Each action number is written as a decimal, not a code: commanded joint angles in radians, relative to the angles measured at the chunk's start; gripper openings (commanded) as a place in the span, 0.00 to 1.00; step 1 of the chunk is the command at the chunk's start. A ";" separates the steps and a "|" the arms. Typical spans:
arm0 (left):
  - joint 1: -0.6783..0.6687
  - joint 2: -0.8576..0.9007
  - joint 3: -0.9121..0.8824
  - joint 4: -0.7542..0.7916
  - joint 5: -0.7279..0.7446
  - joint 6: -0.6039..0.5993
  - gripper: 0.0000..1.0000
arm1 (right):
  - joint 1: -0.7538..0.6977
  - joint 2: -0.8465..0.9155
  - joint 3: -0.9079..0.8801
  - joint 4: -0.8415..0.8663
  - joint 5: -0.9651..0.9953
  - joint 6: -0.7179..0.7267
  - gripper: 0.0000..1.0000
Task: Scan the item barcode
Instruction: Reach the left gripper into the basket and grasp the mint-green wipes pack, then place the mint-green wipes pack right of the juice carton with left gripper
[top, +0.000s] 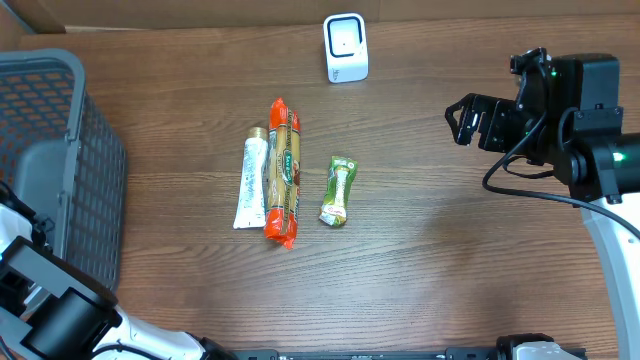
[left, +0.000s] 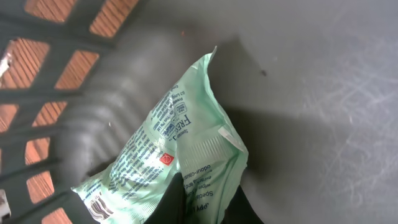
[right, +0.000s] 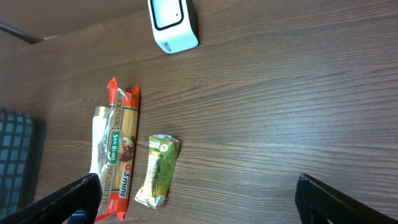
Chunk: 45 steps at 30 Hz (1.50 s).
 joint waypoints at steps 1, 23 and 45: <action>-0.031 0.047 0.068 -0.077 0.079 -0.035 0.04 | 0.006 0.000 0.027 0.004 0.006 -0.001 1.00; -0.324 -0.184 1.085 -0.650 0.443 -0.159 0.04 | 0.006 0.000 0.027 0.002 0.006 -0.001 1.00; -1.169 -0.055 0.490 -0.396 0.726 -0.554 0.04 | 0.006 0.000 0.027 -0.003 0.006 -0.001 1.00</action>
